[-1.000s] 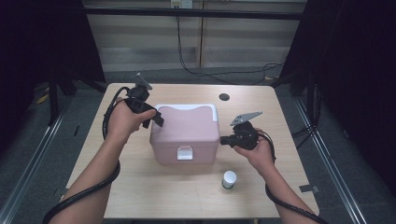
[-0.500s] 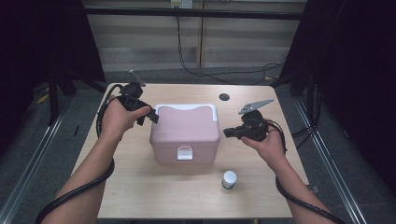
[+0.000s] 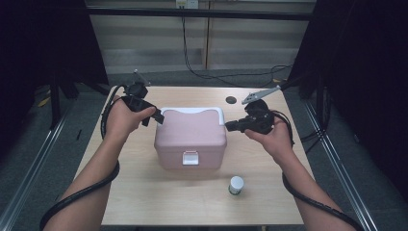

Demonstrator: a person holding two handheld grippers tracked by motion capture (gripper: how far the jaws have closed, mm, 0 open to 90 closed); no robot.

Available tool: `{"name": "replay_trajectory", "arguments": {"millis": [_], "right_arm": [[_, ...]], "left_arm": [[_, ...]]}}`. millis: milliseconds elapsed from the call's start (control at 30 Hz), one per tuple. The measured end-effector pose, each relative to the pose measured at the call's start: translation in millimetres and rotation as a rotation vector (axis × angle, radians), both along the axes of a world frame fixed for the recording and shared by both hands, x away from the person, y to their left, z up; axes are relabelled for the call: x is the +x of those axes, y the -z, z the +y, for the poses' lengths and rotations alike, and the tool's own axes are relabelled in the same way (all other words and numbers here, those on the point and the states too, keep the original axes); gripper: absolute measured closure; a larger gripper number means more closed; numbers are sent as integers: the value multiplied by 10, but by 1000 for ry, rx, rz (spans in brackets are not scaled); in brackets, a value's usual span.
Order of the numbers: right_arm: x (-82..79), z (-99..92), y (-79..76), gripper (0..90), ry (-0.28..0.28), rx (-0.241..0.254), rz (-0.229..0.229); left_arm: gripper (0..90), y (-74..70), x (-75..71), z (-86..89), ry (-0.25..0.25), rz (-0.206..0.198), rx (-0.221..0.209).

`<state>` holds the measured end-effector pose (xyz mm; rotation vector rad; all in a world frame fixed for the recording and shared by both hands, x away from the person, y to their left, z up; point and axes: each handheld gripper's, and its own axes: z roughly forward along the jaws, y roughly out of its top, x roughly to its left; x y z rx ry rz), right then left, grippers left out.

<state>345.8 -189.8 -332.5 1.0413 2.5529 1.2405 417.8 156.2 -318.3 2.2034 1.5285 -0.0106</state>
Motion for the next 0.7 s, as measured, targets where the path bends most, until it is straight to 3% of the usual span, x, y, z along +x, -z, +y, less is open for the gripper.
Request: {"name": "replay_trajectory", "arguments": {"millis": [333, 700], "right_arm": [[22, 305, 34, 900, -66, 5, -3], [47, 415, 122, 900, -78, 13, -7]], "left_arm": [[341, 29, 45, -11, -6, -8, -5], [323, 64, 94, 1, -23, -15, -10]]}}
